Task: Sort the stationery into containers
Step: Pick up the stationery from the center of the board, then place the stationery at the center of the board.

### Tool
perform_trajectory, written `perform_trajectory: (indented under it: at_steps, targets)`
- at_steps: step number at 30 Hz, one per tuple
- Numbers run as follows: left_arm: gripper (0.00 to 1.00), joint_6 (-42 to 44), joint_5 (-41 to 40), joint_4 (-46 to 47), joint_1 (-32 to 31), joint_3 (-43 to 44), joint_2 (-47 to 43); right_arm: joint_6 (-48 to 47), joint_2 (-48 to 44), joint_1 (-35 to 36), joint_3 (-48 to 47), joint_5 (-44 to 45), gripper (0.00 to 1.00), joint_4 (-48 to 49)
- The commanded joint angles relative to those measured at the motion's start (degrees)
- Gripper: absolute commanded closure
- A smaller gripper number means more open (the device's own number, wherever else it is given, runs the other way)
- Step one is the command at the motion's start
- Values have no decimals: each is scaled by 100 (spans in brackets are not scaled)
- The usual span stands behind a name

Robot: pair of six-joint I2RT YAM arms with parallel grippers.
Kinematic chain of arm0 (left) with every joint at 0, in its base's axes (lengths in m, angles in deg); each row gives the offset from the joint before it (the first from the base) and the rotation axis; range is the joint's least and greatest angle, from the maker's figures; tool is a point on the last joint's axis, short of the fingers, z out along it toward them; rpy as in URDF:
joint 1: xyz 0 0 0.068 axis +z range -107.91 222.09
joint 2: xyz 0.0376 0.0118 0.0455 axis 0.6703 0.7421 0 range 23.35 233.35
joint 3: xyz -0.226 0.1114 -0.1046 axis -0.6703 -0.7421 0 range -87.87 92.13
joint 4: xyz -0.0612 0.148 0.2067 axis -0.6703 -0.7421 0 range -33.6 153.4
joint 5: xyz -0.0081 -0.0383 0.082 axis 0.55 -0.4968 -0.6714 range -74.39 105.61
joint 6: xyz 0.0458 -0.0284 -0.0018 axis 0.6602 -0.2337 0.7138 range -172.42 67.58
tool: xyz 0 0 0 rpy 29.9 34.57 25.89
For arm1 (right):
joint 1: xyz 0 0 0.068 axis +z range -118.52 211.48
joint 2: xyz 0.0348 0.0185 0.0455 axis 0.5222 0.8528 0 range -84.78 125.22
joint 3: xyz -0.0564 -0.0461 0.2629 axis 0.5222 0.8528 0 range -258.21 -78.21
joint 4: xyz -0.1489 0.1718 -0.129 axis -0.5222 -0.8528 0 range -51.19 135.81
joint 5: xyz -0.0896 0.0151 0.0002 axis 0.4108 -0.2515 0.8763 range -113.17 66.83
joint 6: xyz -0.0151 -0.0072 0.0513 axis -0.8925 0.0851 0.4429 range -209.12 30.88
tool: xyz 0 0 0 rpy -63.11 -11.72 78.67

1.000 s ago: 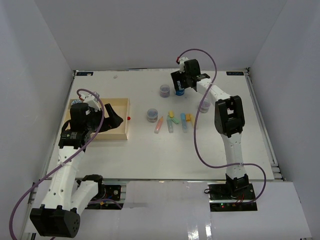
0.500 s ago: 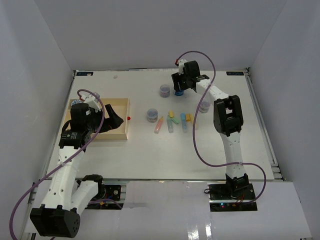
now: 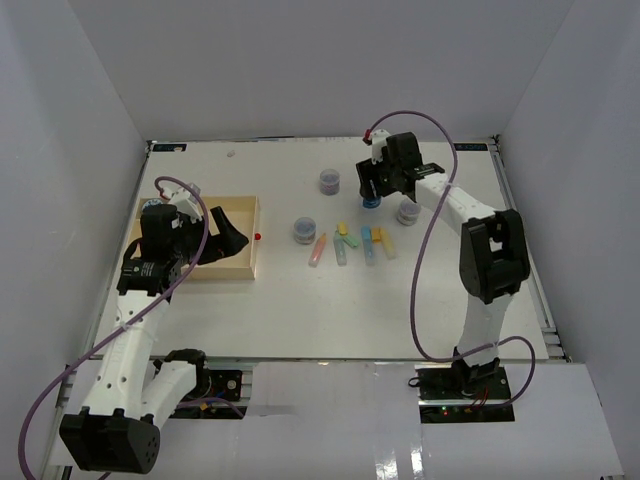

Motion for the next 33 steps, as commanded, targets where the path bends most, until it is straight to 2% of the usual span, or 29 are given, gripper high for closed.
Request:
perform_trajectory:
  at_steps: [1, 5, 11, 13, 18, 23, 26, 29, 30, 33]
  targets:
    - [2, -39, 104, -49, -18, 350, 41, -38, -1457, 284, 898, -349, 67, 602]
    - [2, -21, 138, -163, -10, 518, 260, 6, -2416, 767, 2120, -392, 65, 874]
    - [2, 58, 209, -199, -18, 623, 454, 67, -3148, 1813, 3343, -410, 63, 1304]
    - [2, 93, 104, -234, -18, 658, 498, 76, -3175, 2304, 3556, -252, 62, 1610]
    - [2, 146, 24, -278, -18, 667, 568, 111, -2868, 2798, 4030, -130, 62, 2192]
    - [2, 163, 33, -331, -36, 650, 568, 111, -2525, 3158, 4225, 73, 57, 2605]
    - [2, 163, -11, -357, -88, 606, 568, 76, -2446, 3290, 4365, 152, 48, 2711]
    - [2, 102, -37, -357, -185, 553, 586, 93, -2481, 3369, 4445, 275, 31, 2721]
    - [2, 67, -55, -357, -211, 536, 586, 102, -2533, 3378, 4454, 275, 22, 2651]
    - [2, 58, -98, -357, -370, 500, 665, 94, -2665, 3396, 4445, 284, 7, 2466]
